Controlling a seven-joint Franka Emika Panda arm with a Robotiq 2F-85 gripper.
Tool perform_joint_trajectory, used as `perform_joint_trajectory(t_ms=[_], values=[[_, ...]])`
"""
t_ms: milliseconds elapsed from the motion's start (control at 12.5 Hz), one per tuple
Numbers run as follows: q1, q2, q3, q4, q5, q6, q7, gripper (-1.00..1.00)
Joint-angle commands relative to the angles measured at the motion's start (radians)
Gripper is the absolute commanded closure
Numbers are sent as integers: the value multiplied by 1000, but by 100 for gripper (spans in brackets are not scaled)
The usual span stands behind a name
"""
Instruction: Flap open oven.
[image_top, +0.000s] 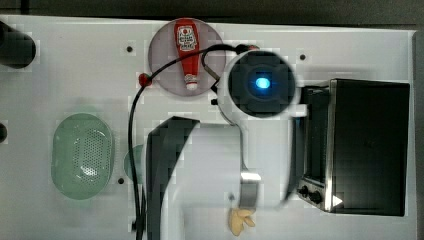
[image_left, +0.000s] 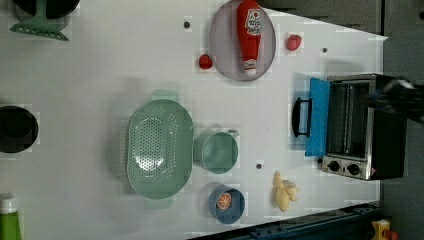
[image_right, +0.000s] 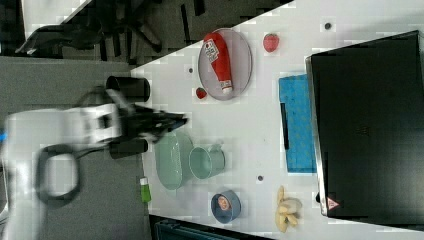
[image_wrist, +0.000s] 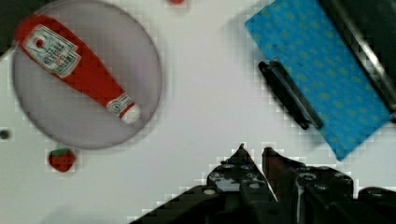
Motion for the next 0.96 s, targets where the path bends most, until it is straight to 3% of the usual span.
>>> perform_joint_trajectory(t_ms=[80,320,960], values=[[-9,-26,-8,139,19,-240,65,65],[-9,-40,-9,216,22,-396,69,65],[-10,-30,-13,228,21,-360,69,65]])
